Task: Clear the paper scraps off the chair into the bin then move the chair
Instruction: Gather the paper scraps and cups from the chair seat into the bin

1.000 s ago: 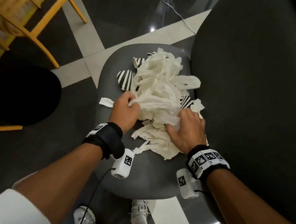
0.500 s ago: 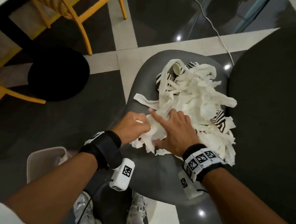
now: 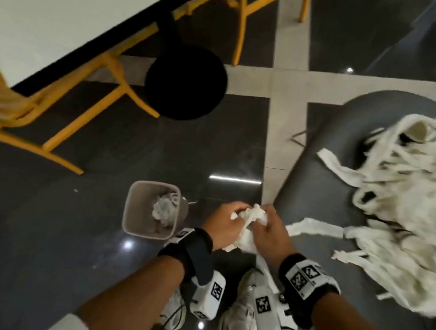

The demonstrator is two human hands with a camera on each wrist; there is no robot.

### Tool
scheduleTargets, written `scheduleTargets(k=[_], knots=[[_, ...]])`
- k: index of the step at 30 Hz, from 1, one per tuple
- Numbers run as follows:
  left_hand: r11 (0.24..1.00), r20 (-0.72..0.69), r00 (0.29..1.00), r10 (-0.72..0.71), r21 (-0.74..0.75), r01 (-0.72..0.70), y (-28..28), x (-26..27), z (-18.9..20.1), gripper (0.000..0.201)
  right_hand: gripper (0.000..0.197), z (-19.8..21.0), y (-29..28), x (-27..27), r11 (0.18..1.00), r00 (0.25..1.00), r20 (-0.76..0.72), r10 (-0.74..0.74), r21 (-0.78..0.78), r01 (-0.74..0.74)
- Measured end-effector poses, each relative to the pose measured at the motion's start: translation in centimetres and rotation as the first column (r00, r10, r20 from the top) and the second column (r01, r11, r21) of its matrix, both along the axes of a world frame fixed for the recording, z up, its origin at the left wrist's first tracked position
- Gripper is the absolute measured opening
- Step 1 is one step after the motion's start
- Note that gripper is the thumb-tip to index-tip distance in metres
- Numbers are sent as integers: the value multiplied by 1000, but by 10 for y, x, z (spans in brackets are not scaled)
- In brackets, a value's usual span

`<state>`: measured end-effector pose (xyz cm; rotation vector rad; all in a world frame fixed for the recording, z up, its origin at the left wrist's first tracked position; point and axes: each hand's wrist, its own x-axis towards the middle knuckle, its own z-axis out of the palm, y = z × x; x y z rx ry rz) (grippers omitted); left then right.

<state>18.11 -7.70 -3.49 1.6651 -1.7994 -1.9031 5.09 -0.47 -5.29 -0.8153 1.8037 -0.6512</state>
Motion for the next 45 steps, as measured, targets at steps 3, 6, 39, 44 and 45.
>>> scheduleTargets(k=[3, 6, 39, 44, 45], knots=[[993, 101, 989, 112, 32, -116, -3, 65, -25, 30, 27, -27, -20, 66, 991, 989, 76, 124, 41, -128], [984, 187, 972, 140, 80, -157, -17, 134, -54, 29, 23, -50, -46, 130, 980, 976, 145, 165, 89, -179], [934, 150, 948, 280, 187, -305, -89, 311, -190, 39, 56, -195, -103, 244, 229, 261, 9, 965, 451, -863], [959, 206, 957, 204, 156, -238, -77, 309, -200, 34, 31, -203, -99, 250, 205, 196, -73, 978, 519, -830], [965, 223, 958, 182, 148, -218, -74, 309, -201, 33, 30, -203, -99, 251, 233, 203, -115, 972, 525, -818]])
